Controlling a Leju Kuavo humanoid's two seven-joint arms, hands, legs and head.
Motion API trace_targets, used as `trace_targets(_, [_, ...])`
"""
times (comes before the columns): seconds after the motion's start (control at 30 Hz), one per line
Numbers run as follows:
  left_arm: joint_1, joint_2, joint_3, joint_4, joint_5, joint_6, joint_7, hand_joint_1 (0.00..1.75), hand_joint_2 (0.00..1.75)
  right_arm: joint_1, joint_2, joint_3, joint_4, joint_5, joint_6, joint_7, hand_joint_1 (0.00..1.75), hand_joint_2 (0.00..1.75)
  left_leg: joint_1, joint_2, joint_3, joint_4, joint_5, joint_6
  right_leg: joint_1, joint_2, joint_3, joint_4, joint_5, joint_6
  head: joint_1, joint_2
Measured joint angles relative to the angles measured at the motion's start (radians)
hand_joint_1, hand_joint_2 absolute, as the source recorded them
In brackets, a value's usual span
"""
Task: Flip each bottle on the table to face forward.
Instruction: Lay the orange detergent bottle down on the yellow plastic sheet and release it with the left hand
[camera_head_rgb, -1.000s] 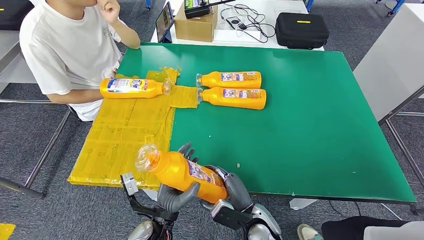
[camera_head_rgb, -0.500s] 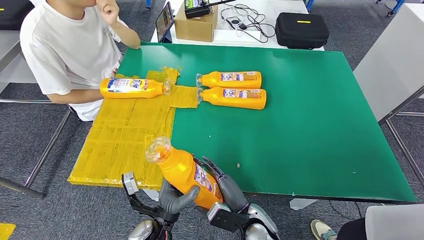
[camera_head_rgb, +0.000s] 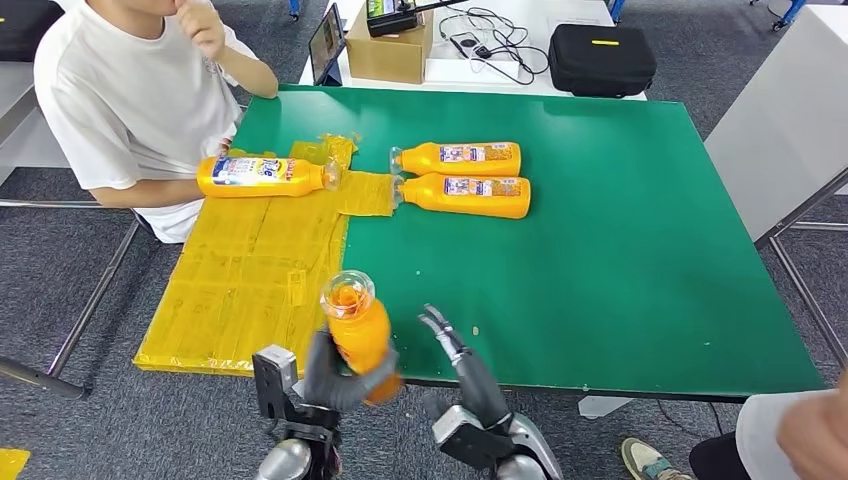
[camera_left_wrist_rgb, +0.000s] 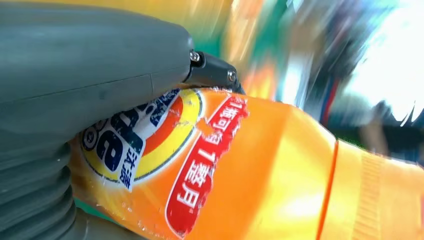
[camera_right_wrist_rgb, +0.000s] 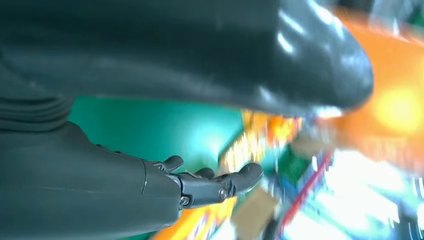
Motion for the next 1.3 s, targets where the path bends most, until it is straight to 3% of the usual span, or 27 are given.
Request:
trace_targets(0.1, [-0.033,0.000,0.058,0.019,-0.257,0.303,-0.052,1.75,1.75,0.035,0.004,-0.075,-0.064,-0.074,-0.105,-0.016,0.00,0.00,0.000,-0.002,-0.001,0.000,0.001,0.001,0.000,-0.002,0.001,0.000,0.000,0.000,0.000,0.000])
trace_targets(0.2, [-0.064,-0.004,0.149,0.042,-0.493,0.405,-0.073,1.75,1.75,0.045,0.017,-0.162,-0.105,-0.135,-0.173,-0.013,0.00,0.00,0.000,0.000,0.000,0.000,0.001,0.001,0.000,-0.002,0.001,0.000,0.000,0.000,0.000,0.000])
trace_targets(0.3, [-0.095,-0.009,0.257,0.065,-0.663,0.410,-0.077,1.75,1.75,0.046,0.024,-0.231,-0.115,-0.171,-0.172,-0.015,0.00,0.00,0.000,0.000,0.000,0.000,0.002,0.002,0.000,-0.002,0.001,0.000,0.001,0.000,0.000,0.000])
trace_targets(0.43, [-0.120,-0.007,0.353,0.093,-0.686,0.411,-0.077,1.75,1.75,0.048,0.033,-0.279,-0.115,-0.195,-0.162,-0.027,0.00,0.00,0.000,-0.001,0.000,0.000,0.002,0.002,0.000,-0.002,0.001,0.000,0.001,0.000,0.000,0.000])
trace_targets(0.7, [-0.134,-0.007,0.412,0.119,-0.708,0.411,-0.077,1.75,1.75,0.050,0.040,-0.308,-0.115,-0.198,-0.160,-0.029,0.00,0.00,0.000,-0.001,-0.001,0.000,0.001,0.001,0.000,-0.002,0.000,0.000,0.000,0.000,0.000,0.000])
trace_targets(0.83, [-0.162,-0.001,0.452,0.156,-0.875,0.411,-0.067,1.75,1.75,0.052,0.042,-0.316,-0.113,-0.211,-0.153,-0.030,0.00,0.00,0.000,-0.001,-0.001,0.000,0.002,0.002,0.000,-0.003,0.000,0.000,0.000,0.000,0.000,0.000])
trace_targets(1.07, [-0.307,0.075,0.554,0.416,-1.297,0.411,0.072,1.75,1.75,0.029,0.046,-0.321,-0.071,-0.229,-0.091,-0.041,0.00,0.00,0.000,0.000,0.000,0.000,0.003,0.000,0.000,-0.002,0.000,0.002,0.001,0.000,0.000,0.000])
trace_targets(1.3, [-0.449,0.138,0.612,0.724,-1.292,0.398,0.148,1.75,1.75,0.002,0.047,-0.321,-0.030,-0.233,-0.079,-0.041,0.00,0.00,0.000,-0.002,0.000,0.000,0.004,0.000,0.000,-0.003,0.001,0.003,0.000,0.000,0.000,0.000])
